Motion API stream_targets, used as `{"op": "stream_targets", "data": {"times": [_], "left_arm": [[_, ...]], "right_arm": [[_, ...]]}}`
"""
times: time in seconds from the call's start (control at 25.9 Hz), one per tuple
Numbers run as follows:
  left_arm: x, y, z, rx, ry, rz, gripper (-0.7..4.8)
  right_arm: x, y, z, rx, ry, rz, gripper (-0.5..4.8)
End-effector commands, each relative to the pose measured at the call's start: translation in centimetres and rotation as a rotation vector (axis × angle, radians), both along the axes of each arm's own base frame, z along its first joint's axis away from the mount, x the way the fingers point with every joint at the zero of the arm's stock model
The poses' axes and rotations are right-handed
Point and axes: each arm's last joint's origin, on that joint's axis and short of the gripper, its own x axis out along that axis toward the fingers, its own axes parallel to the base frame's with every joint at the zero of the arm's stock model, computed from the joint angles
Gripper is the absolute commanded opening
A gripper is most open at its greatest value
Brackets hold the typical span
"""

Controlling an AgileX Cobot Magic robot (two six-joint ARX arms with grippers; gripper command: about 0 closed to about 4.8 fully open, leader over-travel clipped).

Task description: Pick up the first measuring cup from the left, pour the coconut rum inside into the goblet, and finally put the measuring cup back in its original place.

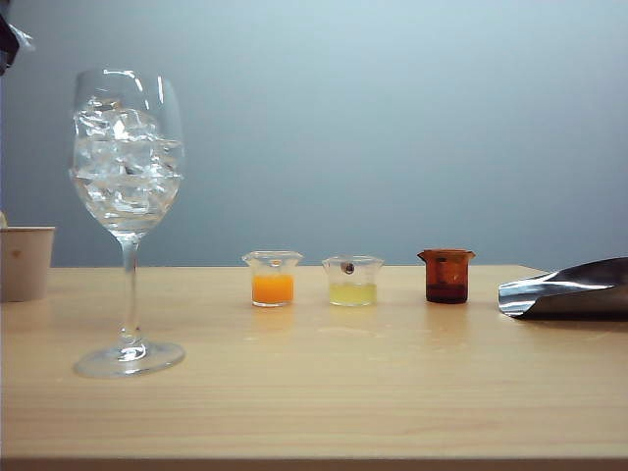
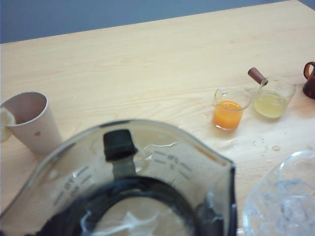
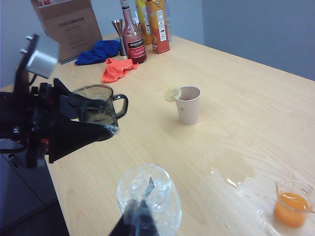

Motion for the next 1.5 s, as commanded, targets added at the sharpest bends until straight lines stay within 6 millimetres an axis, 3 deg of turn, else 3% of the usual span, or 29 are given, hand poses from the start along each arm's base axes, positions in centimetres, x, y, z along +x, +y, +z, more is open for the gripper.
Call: {"op": "stream_targets", "data": {"times": [0.04,0.42,1.12,1.5], "left_arm": [[0.4,-0.1,0.4,0.008,-0.042,-0.036,0.79],[0.8,-0.4,0.4,0.126,-0.096,-0.14,0.8],[3.0,-0.7,0.1,0.196,-0.131,-0.163,0.79],[3.8,-1.9,-0.4,0.332,-0.165,-0.265,0.79]], "right_arm": [[-0.3,0.0,0.5,0.018,-0.017,0.011,-0.09],[-0.3,0.0,0.3,-0.003,0.0,0.015,-0.09],[-0.2,0.1,-0.4,-0.025,0.074,-0.056,-0.09],[-1.1,2.2,-1.8,-0.096,0.107,-0.024,-0.09]]}}
